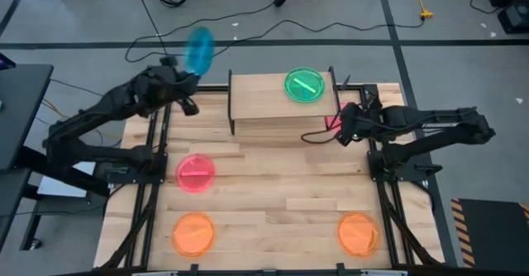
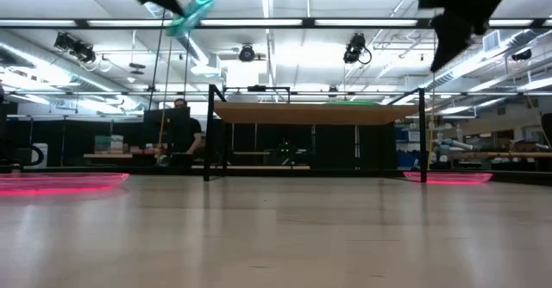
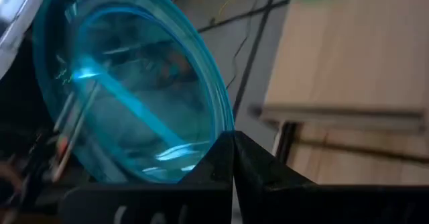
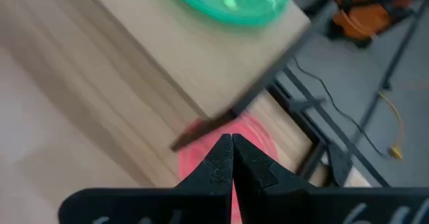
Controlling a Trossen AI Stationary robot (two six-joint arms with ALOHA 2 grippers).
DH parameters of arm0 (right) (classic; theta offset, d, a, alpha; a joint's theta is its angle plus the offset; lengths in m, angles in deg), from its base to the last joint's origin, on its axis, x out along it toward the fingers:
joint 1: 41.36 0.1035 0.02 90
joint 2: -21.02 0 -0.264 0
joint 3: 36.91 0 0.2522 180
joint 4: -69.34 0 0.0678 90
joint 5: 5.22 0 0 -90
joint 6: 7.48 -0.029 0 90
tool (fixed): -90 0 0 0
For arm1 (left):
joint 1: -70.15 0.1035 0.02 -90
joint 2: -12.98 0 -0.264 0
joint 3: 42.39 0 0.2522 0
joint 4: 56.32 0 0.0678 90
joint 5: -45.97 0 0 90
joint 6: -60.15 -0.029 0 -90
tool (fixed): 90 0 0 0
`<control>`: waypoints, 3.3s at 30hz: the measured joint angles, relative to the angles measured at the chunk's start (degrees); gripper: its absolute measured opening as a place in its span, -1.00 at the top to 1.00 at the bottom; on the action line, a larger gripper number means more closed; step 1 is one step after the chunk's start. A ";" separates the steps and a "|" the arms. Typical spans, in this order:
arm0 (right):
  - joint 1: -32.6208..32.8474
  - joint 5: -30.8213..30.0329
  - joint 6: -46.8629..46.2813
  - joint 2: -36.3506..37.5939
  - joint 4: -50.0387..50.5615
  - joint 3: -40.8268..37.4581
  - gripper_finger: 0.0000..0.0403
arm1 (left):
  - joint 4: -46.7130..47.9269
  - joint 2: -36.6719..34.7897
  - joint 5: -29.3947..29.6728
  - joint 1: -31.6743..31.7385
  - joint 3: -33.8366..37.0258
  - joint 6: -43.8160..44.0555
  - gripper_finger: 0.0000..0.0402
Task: Place and stack plates onto a shelf
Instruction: Stack the blue plate on top of the green plate on the shelf, then put the right orange plate on the shelf
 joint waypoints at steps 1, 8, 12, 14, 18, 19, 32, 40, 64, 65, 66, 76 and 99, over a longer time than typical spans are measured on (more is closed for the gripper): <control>-1.33 0.03 -0.05 0.20 -0.78 -1.00 0.96 | -0.49 1.79 -0.50 -0.82 -1.22 -0.24 0.98; -10.04 4.08 5.25 0.29 -10.14 -6.57 0.96 | -4.18 14.62 -5.68 -4.06 -8.33 -3.08 0.98; -13.23 9.63 11.82 0.30 -19.58 -9.24 0.96 | -8.33 20.36 -9.31 -4.17 -10.71 -4.87 0.98; -14.03 10.95 13.24 0.25 -22.88 -10.11 0.96 | -9.19 23.06 -10.51 -3.89 -12.10 -5.20 0.98; -14.66 11.79 14.95 0.26 -24.81 -10.56 0.96 | -9.96 28.74 -11.78 -3.69 -15.59 -5.42 0.98; -14.66 11.75 15.04 0.28 -24.80 -10.52 0.96 | -10.03 30.18 -11.84 -3.73 -16.61 -5.72 0.98; -8.36 10.85 14.67 5.32 -20.71 -6.90 0.95 | -6.06 51.77 -18.63 -5.07 -33.95 -9.90 0.98; -5.05 8.52 14.43 8.30 -20.65 -6.89 0.95 | -3.13 60.41 -20.48 -4.92 -39.59 -10.95 0.98; -2.42 7.30 14.95 8.54 -21.07 -6.89 0.94 | -7.89 63.47 -18.92 -4.66 -40.62 -12.91 0.68; -2.42 7.32 14.96 8.54 -21.07 -6.89 0.94 | -7.78 63.43 -18.20 -4.69 -40.62 -12.91 0.67; -2.42 7.32 14.99 8.54 -21.07 -6.89 0.94 | -7.78 63.30 -17.17 -4.74 -40.62 -12.84 0.66; -2.41 8.91 17.81 8.55 -28.94 -8.25 0.94 | -8.85 56.52 -20.75 -5.23 -39.00 1.03 0.96; 13.78 19.62 7.64 2.30 -24.29 -11.87 0.95 | -80.65 18.18 -14.73 -23.68 37.48 20.73 0.97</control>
